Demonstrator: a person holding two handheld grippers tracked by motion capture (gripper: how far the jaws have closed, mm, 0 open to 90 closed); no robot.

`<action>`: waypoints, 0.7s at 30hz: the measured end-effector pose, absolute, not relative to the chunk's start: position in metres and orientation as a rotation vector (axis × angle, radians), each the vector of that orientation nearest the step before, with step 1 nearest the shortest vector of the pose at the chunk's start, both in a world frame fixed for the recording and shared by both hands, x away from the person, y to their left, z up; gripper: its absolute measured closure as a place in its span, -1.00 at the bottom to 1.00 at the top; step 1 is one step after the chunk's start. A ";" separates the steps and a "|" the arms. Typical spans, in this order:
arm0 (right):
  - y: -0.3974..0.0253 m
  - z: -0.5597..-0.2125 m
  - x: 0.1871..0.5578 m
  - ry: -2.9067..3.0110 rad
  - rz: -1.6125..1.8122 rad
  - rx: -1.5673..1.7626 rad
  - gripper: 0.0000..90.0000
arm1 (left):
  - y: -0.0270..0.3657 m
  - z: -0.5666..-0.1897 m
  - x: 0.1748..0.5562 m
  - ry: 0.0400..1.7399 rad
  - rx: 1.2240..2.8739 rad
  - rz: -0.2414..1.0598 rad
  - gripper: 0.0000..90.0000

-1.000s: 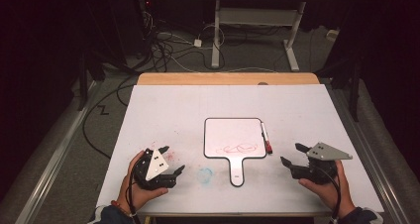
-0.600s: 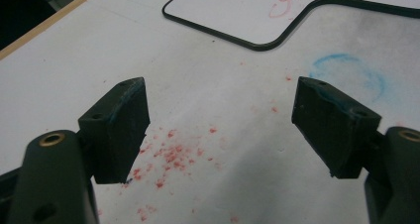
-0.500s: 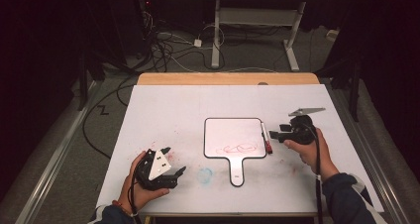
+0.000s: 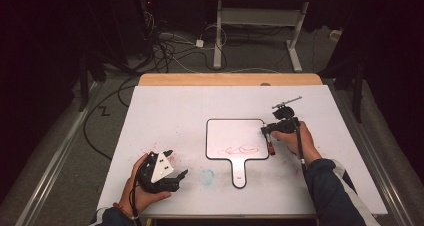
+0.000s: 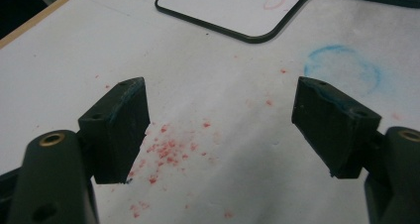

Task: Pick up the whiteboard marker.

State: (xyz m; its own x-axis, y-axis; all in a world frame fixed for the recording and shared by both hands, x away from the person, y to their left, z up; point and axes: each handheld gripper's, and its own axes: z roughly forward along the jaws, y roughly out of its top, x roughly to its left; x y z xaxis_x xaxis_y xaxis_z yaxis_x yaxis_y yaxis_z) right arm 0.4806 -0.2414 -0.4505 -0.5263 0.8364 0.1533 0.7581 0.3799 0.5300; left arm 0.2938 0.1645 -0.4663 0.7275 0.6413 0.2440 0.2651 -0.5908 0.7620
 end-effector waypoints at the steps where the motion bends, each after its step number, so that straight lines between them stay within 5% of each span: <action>1: -0.241 -0.451 0.481 2.499 0.849 1.441 0.52 | 0.164 -0.467 0.294 0.681 2.198 0.660 -0.52; 11: -0.241 -0.447 0.477 2.501 0.864 1.416 0.81 | 0.162 -0.467 0.295 0.674 2.208 0.647 -0.52; 21: -0.245 -0.434 0.463 2.441 1.008 1.359 0.81 | 0.159 -0.464 0.298 0.704 2.170 0.594 -0.52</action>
State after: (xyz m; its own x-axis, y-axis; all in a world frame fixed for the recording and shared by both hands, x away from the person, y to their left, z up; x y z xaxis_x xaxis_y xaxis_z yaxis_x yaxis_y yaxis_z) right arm 0.4631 -0.2451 -0.4337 -0.5696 0.8046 0.1678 0.6885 0.3555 0.6322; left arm 0.2981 0.1590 -0.4642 0.7392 0.6476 0.1850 0.2918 -0.5554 0.7787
